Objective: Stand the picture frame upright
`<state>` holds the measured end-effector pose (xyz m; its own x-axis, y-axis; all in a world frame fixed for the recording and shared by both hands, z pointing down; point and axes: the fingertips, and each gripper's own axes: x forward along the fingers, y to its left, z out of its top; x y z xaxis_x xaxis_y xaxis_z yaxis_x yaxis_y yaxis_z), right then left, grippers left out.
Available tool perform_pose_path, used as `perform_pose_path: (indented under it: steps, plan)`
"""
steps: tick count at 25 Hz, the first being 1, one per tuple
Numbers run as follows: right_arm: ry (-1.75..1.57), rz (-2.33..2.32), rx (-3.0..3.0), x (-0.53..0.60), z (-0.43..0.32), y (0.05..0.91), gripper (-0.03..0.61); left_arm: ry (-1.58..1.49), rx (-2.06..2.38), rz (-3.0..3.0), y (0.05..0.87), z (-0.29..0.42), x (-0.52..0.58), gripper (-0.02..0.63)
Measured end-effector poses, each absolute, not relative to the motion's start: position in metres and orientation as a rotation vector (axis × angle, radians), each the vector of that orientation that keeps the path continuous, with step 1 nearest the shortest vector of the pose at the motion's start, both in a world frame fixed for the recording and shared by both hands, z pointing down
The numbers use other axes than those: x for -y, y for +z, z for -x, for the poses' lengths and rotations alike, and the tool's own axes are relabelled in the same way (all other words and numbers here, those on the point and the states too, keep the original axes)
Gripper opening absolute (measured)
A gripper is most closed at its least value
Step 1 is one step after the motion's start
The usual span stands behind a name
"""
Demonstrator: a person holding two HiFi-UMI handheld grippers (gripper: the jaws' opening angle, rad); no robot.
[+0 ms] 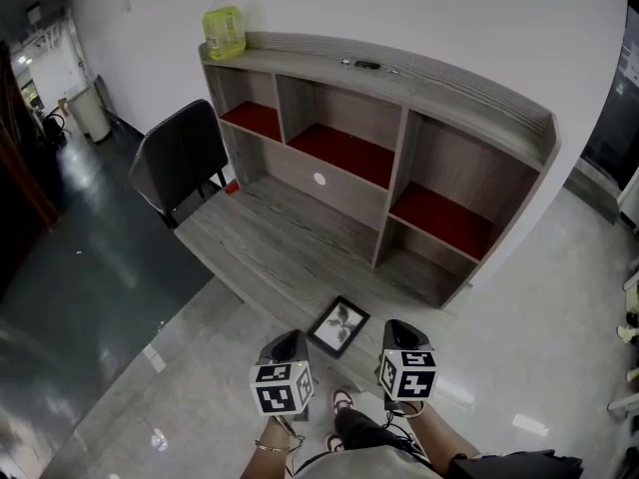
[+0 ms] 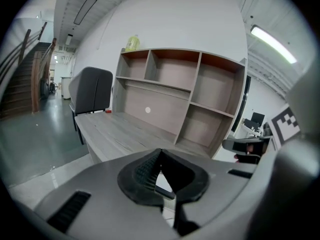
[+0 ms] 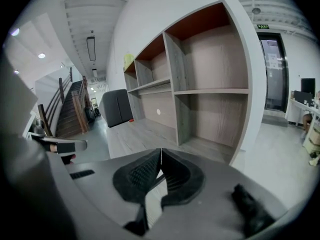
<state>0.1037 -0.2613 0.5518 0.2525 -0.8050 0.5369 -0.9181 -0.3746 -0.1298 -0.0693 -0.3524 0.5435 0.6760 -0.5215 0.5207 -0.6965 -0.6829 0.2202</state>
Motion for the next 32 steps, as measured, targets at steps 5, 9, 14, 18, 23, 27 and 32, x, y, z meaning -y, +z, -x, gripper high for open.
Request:
perform_pose_path:
  steps: [5,9,14,18,23,27,32]
  plan:
    - [0.852,-2.296,1.583,0.274,-0.115,0.570,0.032,0.622,0.941,-2.496,0.552,0.056,0.375,0.011]
    - [0.903,-2.266,1.569,0.286,-0.121,0.588,0.032,0.652,0.899,-2.476,0.572,0.048,0.389,0.011]
    - [0.970,-2.222,1.548,0.294,-0.123,0.614,0.032,0.712,0.884,-2.422,0.598,0.043,0.396,0.011]
    - [1.009,-2.193,1.549,0.301,-0.119,0.630,0.032,0.745,0.879,-2.391,0.616,0.041,0.400,0.011]
    - [1.075,-2.162,1.528,0.300,-0.115,0.654,0.032,0.829,0.861,-2.362,0.641,0.039,0.397,0.011]
    - [1.124,-2.138,1.509,0.296,-0.112,0.673,0.032,0.876,0.820,-2.349,0.659,0.034,0.391,0.011]
    - [1.166,-2.116,1.504,0.299,-0.108,0.689,0.032,0.923,0.791,-2.346,0.677,0.027,0.394,0.011]
